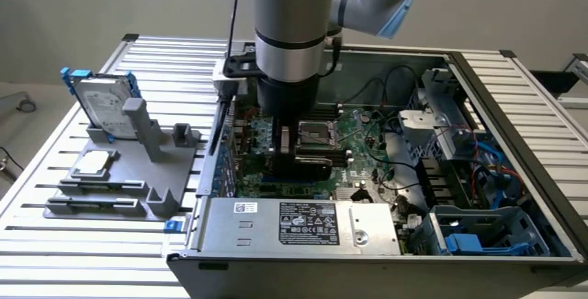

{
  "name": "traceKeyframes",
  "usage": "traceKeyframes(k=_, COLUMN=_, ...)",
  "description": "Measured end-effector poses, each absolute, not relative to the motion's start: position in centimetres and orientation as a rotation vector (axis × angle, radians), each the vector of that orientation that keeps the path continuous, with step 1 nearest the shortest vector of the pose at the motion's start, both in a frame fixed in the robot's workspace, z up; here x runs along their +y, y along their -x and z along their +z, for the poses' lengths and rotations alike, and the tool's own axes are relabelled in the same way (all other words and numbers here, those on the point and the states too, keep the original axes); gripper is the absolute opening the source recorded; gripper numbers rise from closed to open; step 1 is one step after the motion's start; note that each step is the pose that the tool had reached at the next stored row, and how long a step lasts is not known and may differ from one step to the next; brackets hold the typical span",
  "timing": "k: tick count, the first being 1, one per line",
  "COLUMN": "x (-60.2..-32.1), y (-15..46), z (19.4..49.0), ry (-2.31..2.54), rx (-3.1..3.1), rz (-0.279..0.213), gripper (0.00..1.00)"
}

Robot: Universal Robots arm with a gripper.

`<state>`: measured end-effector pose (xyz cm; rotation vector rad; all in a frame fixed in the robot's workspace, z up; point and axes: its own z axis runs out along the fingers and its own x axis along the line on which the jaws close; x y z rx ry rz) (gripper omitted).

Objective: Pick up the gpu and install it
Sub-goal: 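Insert the gpu into the slot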

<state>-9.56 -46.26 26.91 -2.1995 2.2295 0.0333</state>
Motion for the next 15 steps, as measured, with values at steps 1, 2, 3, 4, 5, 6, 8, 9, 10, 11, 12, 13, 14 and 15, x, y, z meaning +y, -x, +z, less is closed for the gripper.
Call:
traceKeyframes(k=1, x=-46.3, y=9.6, z=27.3, ry=2.200, rx=2.230, rz=0.034, gripper=0.52)
traceKeyframes(k=2, x=-46.2, y=9.6, z=27.7, ry=2.200, rx=2.230, rz=0.035, gripper=0.52)
traceKeyframes(k=3, x=-46.2, y=9.6, z=28.1, ry=2.200, rx=2.230, rz=0.035, gripper=0.52)
traceKeyframes(k=4, x=-46.2, y=9.6, z=28.6, ry=2.201, rx=2.231, rz=0.036, gripper=0.52)
traceKeyframes(k=5, x=-46.2, y=9.6, z=29.0, ry=2.201, rx=2.231, rz=0.037, gripper=0.52)
traceKeyframes(k=6, x=-46.2, y=9.5, z=29.4, ry=2.201, rx=2.231, rz=0.038, gripper=0.52)
traceKeyframes(k=8, x=-46.2, y=9.5, z=30.1, ry=2.202, rx=2.232, rz=0.039, gripper=0.52)
traceKeyframes(k=9, x=-46.2, y=9.5, z=30.4, ry=2.203, rx=2.233, rz=0.041, gripper=0.52)
traceKeyframes(k=10, x=-46.2, y=9.5, z=30.5, ry=2.203, rx=2.233, rz=0.042, gripper=0.50)
traceKeyframes(k=11, x=-46.2, y=9.5, z=30.5, ry=2.204, rx=2.234, rz=0.044, gripper=0.44)
traceKeyframes(k=12, x=-46.2, y=9.5, z=30.5, ry=2.204, rx=2.234, rz=0.044, gripper=0.44)
traceKeyframes(k=13, x=-46.2, y=9.5, z=30.5, ry=2.204, rx=2.234, rz=0.044, gripper=0.37)
traceKeyframes(k=14, x=-46.2, y=9.5, z=30.5, ry=2.204, rx=2.234, rz=0.044, gripper=0.31)
traceKeyframes(k=15, x=-46.2, y=9.5, z=30.5, ry=2.204, rx=2.234, rz=0.044, gripper=0.31)
